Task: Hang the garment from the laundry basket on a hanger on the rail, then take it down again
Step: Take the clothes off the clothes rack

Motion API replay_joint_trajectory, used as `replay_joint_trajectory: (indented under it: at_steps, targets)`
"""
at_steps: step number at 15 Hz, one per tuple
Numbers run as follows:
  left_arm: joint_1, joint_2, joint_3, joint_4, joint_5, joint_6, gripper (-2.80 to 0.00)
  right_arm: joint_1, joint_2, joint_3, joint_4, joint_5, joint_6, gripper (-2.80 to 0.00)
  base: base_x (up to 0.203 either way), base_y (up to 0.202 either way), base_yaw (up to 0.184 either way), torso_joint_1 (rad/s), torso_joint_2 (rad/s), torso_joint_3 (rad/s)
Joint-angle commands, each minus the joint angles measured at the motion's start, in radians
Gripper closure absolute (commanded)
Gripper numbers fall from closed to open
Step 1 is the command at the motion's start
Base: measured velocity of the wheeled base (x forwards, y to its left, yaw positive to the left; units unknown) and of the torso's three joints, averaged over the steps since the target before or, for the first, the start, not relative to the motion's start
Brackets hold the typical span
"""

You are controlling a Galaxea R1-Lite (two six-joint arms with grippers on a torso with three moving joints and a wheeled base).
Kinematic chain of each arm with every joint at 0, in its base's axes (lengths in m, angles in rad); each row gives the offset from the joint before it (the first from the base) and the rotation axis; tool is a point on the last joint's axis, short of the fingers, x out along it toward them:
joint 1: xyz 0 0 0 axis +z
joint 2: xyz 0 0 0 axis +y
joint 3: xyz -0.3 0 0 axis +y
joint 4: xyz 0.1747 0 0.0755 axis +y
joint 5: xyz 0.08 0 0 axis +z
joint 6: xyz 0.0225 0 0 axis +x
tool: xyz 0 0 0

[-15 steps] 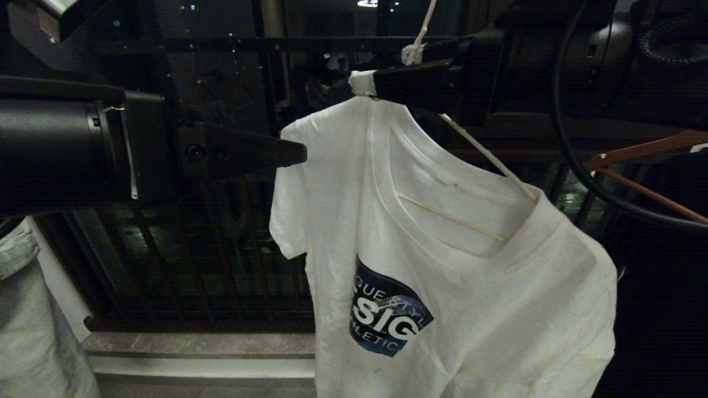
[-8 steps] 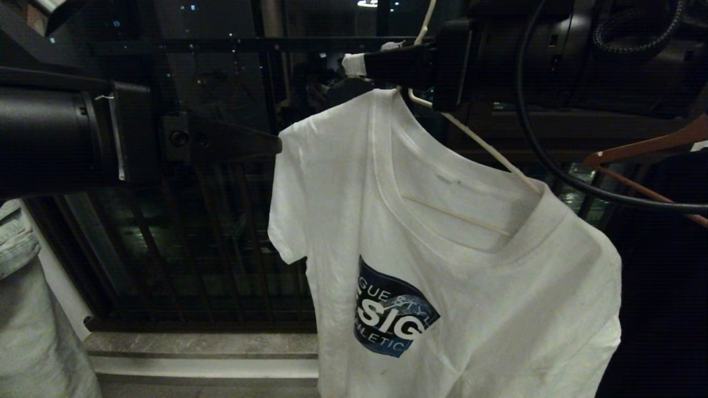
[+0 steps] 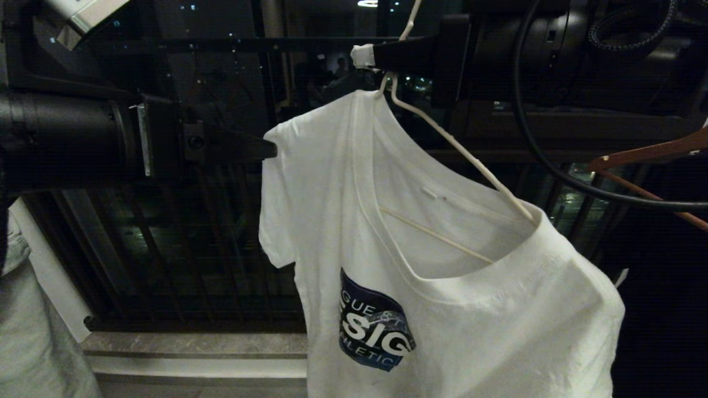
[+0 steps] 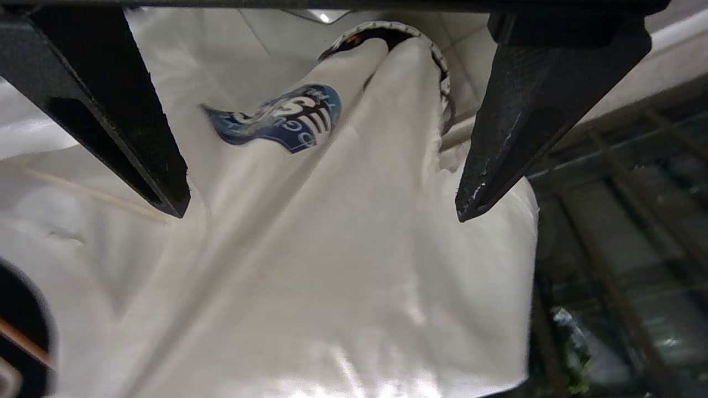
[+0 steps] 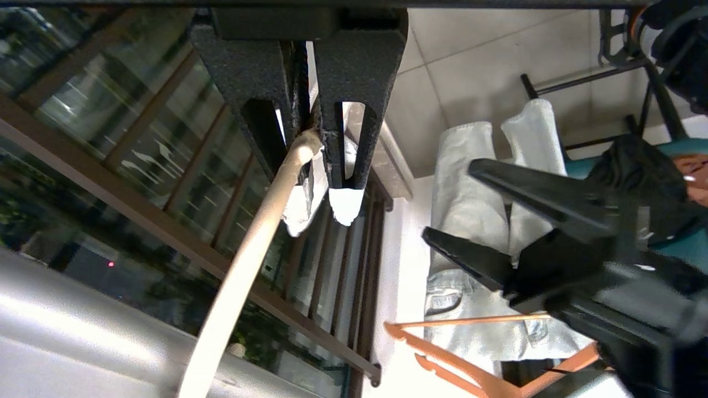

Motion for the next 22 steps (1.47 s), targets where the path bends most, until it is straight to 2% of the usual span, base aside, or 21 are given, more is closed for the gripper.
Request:
replay_joint_trajectory:
  at_steps: [1,4,6,10,12,14,18,22]
  targets:
    - [0.025,0.042,-0.012,0.013,-0.013,0.003,-2.80,-0.001,-0.001,-0.001,0.001,0.010,-0.001,0.00,0.000,0.000,0.000,0.000,0.00,0.000]
    - [0.062,0.064,-0.010,0.015,-0.065,0.021,-2.80,-0.002,-0.001,-0.001,0.002,0.012,-0.001,0.00,0.000,0.000,0.000,0.000,0.00,0.000]
    - [0.089,0.101,-0.013,0.008,-0.078,0.032,-2.80,-0.002,-0.003,-0.001,0.002,0.012,-0.001,0.00,0.000,0.000,0.000,0.000,0.00,0.000]
    - [0.093,0.162,-0.028,-0.008,-0.086,0.028,-2.80,-0.003,-0.003,-0.001,0.002,0.010,-0.001,0.00,0.000,0.000,0.000,0.000,0.00,0.000]
    - [0.090,0.180,-0.029,-0.064,-0.122,0.003,-2.80,-0.003,-0.002,-0.002,0.002,0.010,-0.001,0.00,0.000,0.000,0.000,0.000,0.00,0.000]
    - [0.050,0.161,-0.026,-0.079,-0.126,-0.033,-2.80,-0.004,0.006,-0.017,0.003,0.010,-0.001,0.00,0.000,0.000,0.000,0.000,0.00,0.000]
    - [-0.083,0.123,-0.005,-0.079,-0.111,-0.075,-2.80,-0.005,0.013,-0.025,0.003,0.010,-0.001,0.00,0.000,0.000,0.000,0.000,0.00,0.000]
    - [-0.143,0.109,0.008,-0.080,-0.086,-0.082,-2.80,-0.006,0.017,-0.030,0.003,0.010,-0.001,0.00,0.000,0.000,0.000,0.000,0.00,0.000]
